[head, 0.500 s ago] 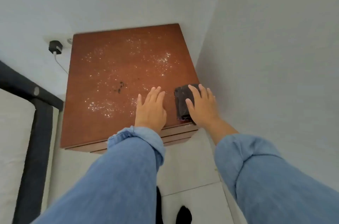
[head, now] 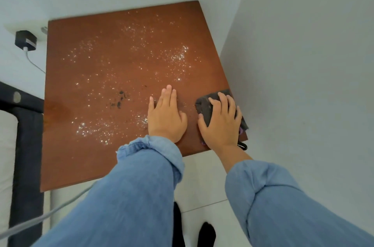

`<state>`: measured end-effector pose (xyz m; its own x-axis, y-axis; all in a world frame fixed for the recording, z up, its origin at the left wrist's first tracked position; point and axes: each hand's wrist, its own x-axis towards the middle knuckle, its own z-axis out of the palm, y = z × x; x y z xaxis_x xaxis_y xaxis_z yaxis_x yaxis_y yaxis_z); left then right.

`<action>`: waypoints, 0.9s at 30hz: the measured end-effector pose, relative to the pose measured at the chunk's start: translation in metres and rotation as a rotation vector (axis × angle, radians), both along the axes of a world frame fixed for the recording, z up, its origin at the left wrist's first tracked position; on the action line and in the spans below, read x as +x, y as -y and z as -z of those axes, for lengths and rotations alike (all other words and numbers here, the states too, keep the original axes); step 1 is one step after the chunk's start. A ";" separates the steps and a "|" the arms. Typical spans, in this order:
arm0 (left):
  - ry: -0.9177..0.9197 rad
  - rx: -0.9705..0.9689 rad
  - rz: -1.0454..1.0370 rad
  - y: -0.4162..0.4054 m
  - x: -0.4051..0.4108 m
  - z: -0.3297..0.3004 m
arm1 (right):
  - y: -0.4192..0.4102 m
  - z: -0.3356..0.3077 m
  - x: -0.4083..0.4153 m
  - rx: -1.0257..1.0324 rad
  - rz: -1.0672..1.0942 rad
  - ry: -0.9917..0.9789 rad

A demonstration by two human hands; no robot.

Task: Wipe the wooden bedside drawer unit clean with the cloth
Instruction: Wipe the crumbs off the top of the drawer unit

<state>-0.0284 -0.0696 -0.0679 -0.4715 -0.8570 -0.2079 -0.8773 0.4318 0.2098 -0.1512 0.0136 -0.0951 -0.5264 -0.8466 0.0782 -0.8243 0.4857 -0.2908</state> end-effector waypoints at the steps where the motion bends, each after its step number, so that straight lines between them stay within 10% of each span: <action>1: -0.014 0.001 -0.009 0.000 0.001 -0.001 | 0.000 0.000 0.000 -0.006 -0.004 0.017; 13: 0.022 -0.080 -0.037 0.019 -0.011 -0.021 | 0.035 -0.012 -0.014 -0.144 -0.010 0.155; 27: 0.057 -0.033 -0.100 0.161 -0.061 0.012 | 0.280 -0.027 -0.127 -0.323 -0.145 0.354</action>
